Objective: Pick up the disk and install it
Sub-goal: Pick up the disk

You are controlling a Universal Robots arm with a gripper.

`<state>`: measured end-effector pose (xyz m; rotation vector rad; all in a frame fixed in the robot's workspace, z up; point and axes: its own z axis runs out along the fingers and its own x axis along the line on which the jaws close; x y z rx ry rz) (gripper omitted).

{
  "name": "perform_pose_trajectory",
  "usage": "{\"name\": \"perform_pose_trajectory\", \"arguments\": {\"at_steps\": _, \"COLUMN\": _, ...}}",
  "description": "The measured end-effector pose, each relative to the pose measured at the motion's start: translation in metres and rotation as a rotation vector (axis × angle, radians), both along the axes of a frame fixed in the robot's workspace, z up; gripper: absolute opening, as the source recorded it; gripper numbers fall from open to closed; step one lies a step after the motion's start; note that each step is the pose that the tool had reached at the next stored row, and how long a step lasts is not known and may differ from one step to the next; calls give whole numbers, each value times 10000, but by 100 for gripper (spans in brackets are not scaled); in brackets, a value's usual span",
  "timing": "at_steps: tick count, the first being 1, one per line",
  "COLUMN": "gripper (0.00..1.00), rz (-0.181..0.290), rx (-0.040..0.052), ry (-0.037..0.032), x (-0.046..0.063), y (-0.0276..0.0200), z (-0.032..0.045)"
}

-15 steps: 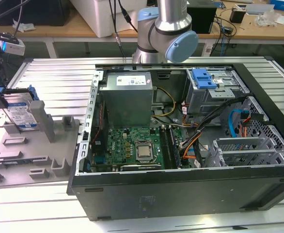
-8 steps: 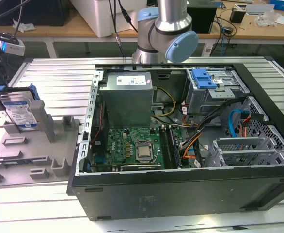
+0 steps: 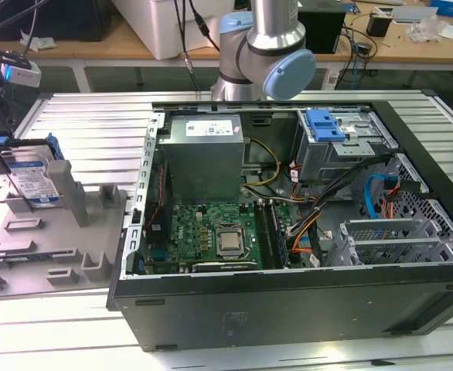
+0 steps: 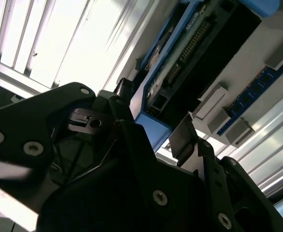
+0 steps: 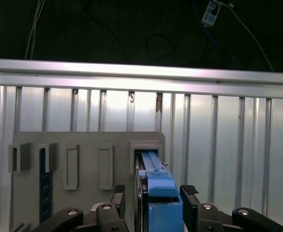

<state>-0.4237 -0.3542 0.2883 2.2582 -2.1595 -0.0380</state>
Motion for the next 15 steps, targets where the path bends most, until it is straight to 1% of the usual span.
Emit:
{"name": "perform_pose_trajectory", "arguments": {"at_steps": 1, "gripper": 57, "rz": 0, "rx": -2, "ry": -2, "x": 0, "y": 10, "z": -1}}
{"name": "perform_pose_trajectory", "arguments": {"at_steps": 15, "gripper": 57, "rz": 0, "rx": -4, "ry": -1, "x": -19, "y": 2, "z": 0}}
